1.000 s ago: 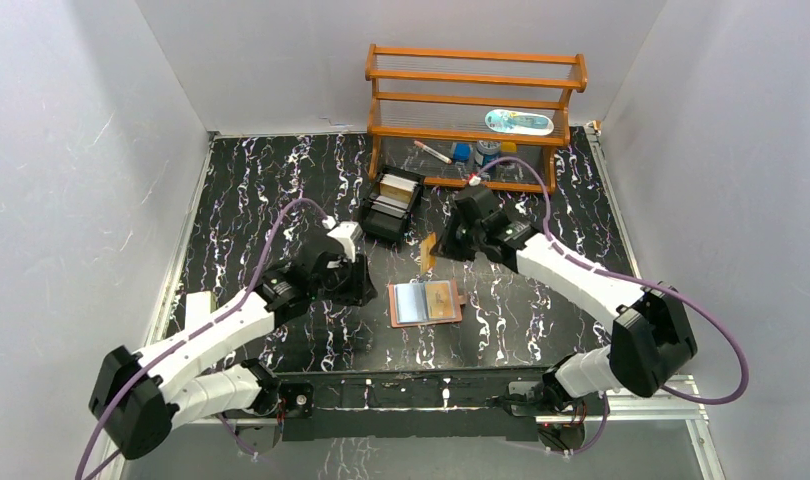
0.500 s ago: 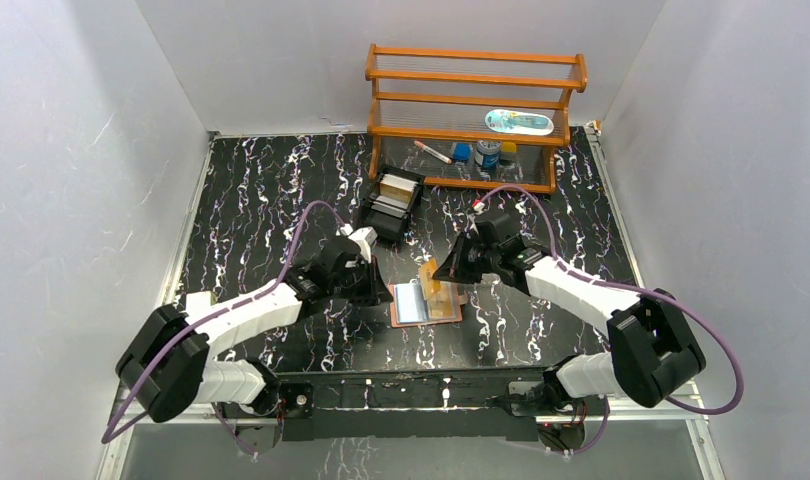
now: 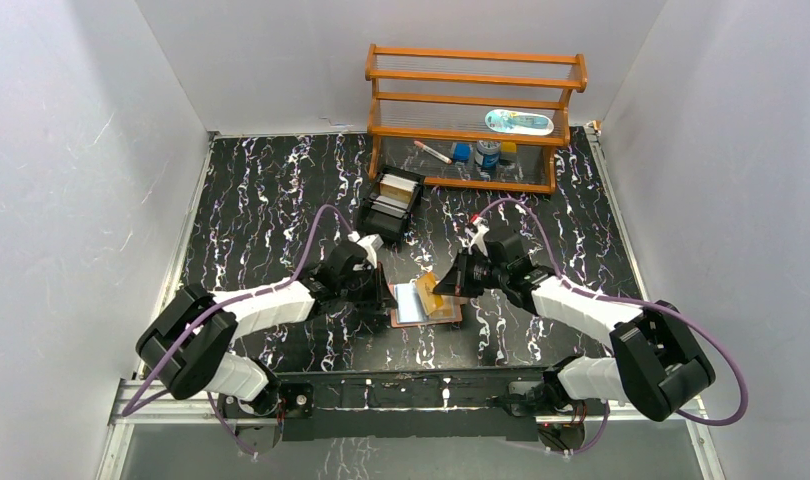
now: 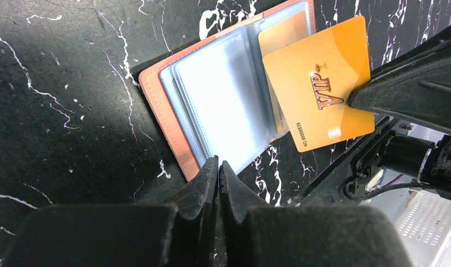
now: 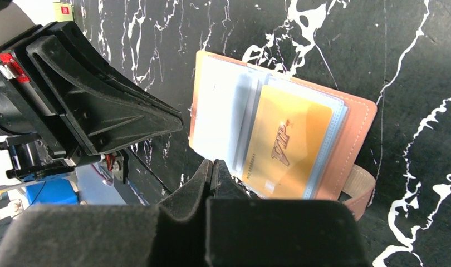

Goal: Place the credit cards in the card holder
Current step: Insert the credit card into the card holder.

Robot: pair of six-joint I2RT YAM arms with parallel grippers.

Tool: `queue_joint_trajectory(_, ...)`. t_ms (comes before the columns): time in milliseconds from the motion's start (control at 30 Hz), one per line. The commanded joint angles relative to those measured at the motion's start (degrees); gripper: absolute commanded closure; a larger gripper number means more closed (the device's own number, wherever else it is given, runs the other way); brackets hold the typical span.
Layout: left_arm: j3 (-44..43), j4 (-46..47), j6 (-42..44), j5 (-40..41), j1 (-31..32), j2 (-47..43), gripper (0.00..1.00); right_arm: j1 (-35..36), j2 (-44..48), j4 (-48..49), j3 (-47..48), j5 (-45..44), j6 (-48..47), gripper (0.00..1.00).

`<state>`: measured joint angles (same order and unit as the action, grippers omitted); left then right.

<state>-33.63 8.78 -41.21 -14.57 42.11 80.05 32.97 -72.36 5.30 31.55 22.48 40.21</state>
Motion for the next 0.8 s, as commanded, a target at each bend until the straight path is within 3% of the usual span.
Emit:
queue_joint_trajectory(0, 0.6, 2.7, -0.4, -1.5, -0.1, 1.1, 0.96, -0.4, 1.2, 5.3, -2.0, -0.5, -0.5, 1.00)
queue_joint_trajectory(767, 1.8, -0.1, 0.9, 0.1, -0.1, 4.5, 0.95, -1.0, -2.1, 12.5, -7.7, -2.5, 3.6, 1.00)
